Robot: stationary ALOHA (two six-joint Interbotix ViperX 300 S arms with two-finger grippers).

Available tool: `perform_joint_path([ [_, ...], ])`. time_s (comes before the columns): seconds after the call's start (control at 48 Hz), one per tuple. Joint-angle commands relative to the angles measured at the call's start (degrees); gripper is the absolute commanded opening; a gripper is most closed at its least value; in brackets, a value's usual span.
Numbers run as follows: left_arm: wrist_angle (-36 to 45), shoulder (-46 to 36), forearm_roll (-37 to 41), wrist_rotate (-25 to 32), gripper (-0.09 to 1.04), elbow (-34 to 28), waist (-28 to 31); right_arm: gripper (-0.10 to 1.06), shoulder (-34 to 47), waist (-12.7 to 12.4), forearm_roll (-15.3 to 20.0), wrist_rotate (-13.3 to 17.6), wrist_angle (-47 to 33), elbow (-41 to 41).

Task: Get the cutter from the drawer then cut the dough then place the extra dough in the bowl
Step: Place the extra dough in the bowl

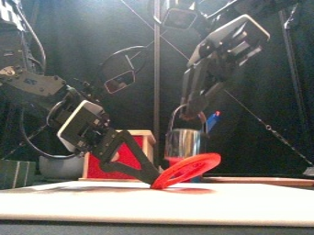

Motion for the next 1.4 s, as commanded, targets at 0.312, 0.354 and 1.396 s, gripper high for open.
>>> perform_joint_path([
  [0.312,0.4,-8.9,2.7,5.2,0.56,3.2,1.9,0.42,-4.5,-4.6,-2.9,8.9,-4.5,10.6],
  [0.354,0.3,-9.3,3.5,5.9,0.56,3.2,2.0,0.42,-4.4,-4.9,-2.8,9.6,-5.9,11.3],
  [1.396,14.4,-5.7,6.3,6.3,0.82,-4.0,7.9,0.71,-6.0,-4.2,0.5,13.6,-16.7,12.0],
])
